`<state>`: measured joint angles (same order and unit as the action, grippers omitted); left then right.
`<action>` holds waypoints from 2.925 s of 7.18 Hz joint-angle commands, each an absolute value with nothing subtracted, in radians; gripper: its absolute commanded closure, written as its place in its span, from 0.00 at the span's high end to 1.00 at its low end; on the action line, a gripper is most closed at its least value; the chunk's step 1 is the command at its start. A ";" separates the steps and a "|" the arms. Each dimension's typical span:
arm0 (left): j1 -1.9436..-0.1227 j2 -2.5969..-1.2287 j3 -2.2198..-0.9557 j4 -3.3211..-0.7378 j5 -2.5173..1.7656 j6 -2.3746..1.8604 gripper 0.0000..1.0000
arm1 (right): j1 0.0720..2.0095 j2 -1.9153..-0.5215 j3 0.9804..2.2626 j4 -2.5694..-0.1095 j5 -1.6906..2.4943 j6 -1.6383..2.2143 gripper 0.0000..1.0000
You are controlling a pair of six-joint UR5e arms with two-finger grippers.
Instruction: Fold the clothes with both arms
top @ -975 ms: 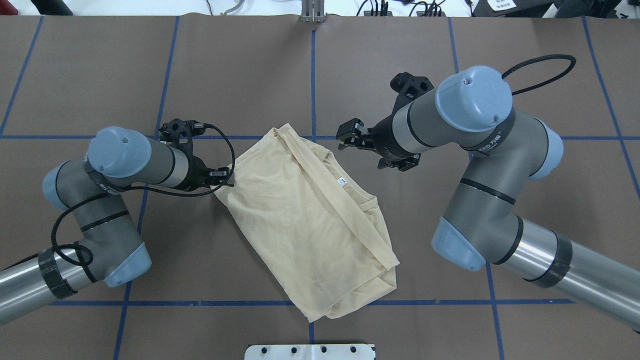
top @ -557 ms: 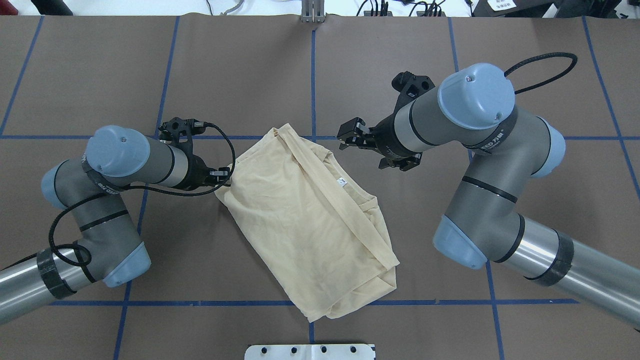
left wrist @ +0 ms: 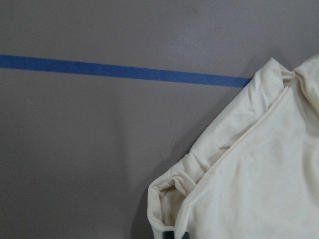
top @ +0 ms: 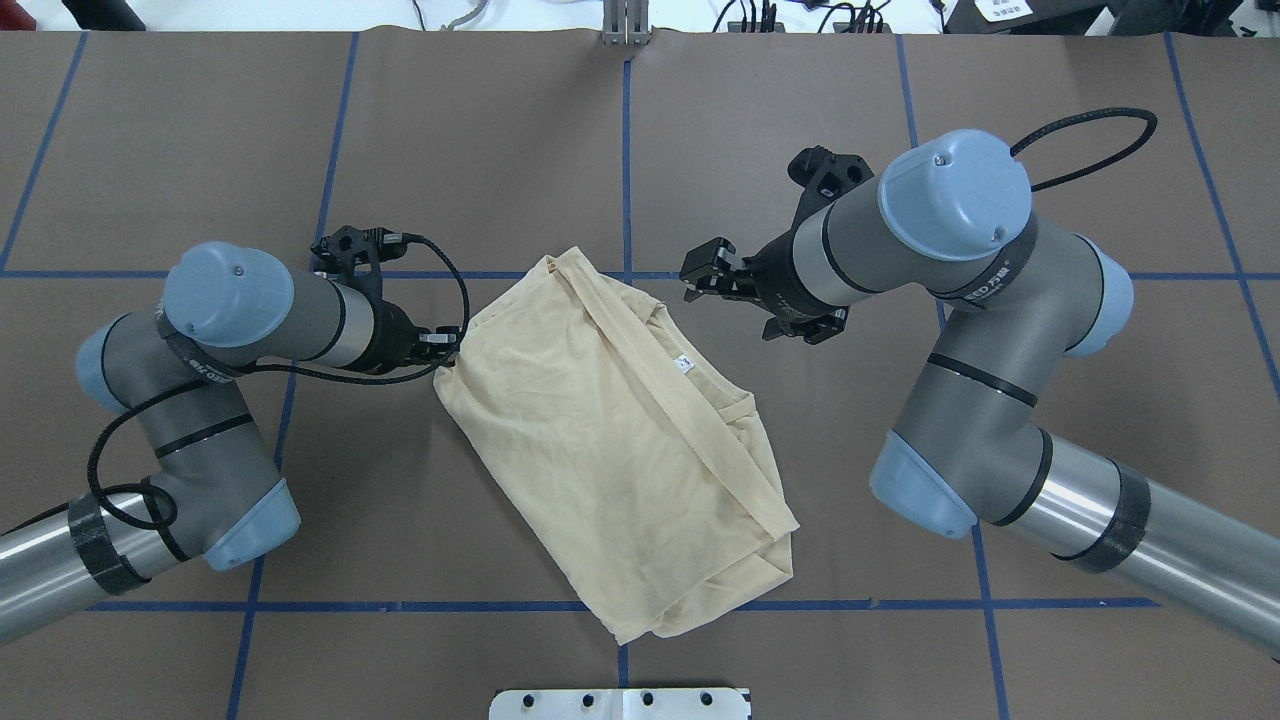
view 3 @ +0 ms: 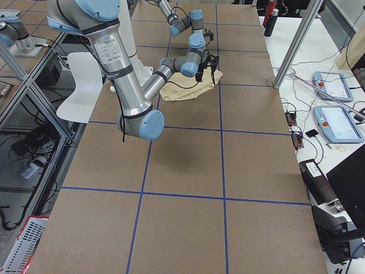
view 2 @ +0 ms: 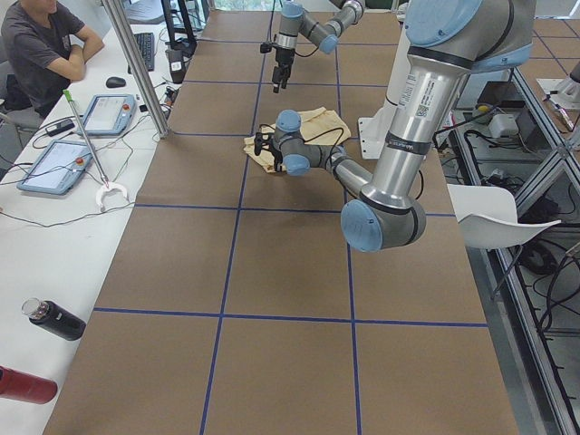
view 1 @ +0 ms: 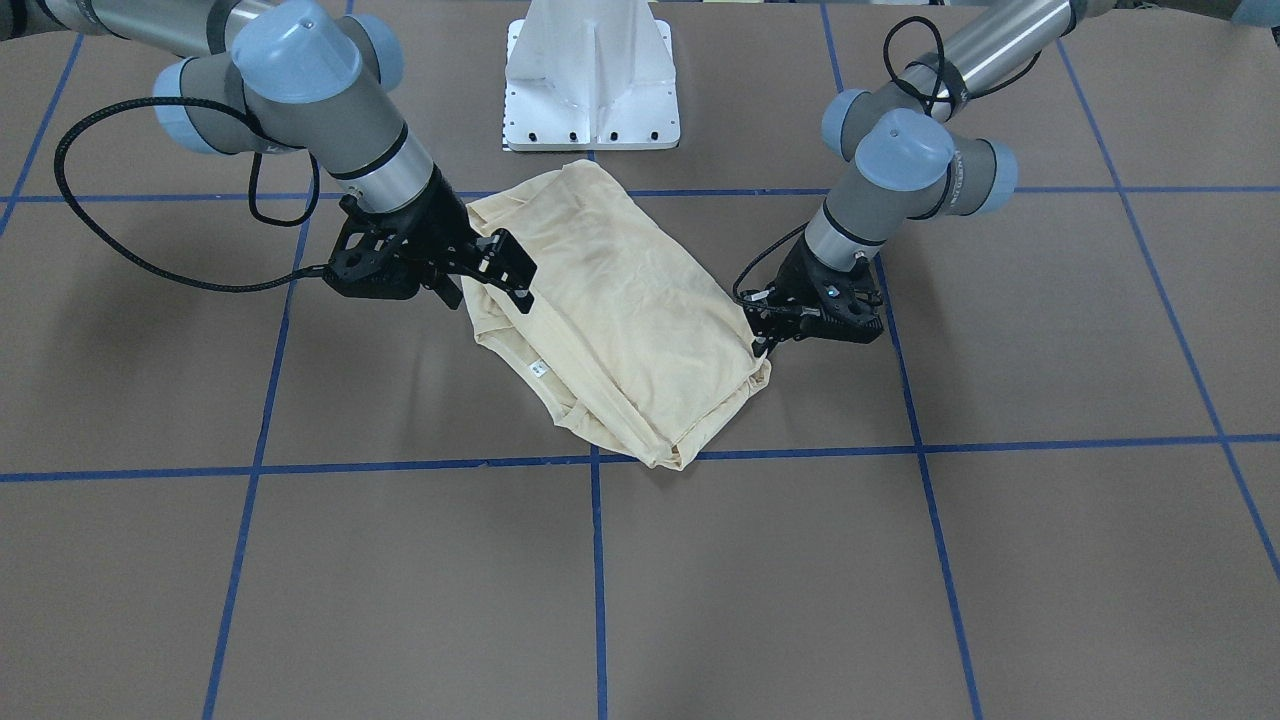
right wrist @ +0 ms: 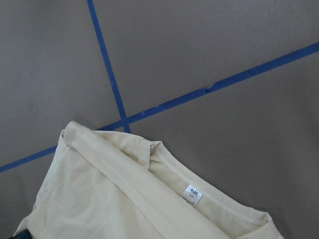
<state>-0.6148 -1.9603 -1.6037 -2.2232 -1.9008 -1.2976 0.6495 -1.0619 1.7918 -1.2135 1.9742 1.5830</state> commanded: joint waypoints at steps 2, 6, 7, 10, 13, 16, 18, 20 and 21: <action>-0.661 -2.081 -1.457 -2.223 -1.896 -1.330 0.00 | 0.650 -1.065 1.792 -1.213 1.970 1.583 1.00; -0.753 -2.277 -1.239 -2.238 -1.840 -1.321 0.00 | 0.652 -1.066 1.792 -1.213 1.962 1.582 1.00; -0.764 -2.345 -1.157 -2.253 -1.809 -1.319 0.00 | 0.652 -1.068 1.790 -1.213 1.962 1.582 1.00; -0.787 -2.356 -1.078 -2.327 -1.787 -1.309 0.00 | 0.652 -1.077 1.793 -1.213 1.962 1.582 1.00; -0.791 -2.359 -1.083 -2.329 -1.767 -1.255 1.00 | 0.649 -1.085 1.790 -1.212 1.959 1.582 1.00; -0.880 -2.326 -1.158 -2.312 -1.872 -1.221 1.00 | 0.609 -1.092 1.790 -1.215 1.907 1.575 1.00; -0.885 -2.158 -1.364 -2.301 -1.899 -1.159 1.00 | 0.589 -1.056 1.789 -1.276 1.899 1.479 1.00; -0.890 -2.082 -1.468 -2.273 -1.902 -1.154 1.00 | 0.530 -0.945 1.787 -1.527 1.806 1.312 1.00; -0.890 -2.036 -1.508 -2.275 -1.926 -1.154 1.00 | 0.487 -0.916 1.755 -1.537 1.737 1.264 1.00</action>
<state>-0.8882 -2.0908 -1.4520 -2.2780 -1.9064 -1.1565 0.5366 -0.9622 1.7807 -1.4783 1.8169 1.3342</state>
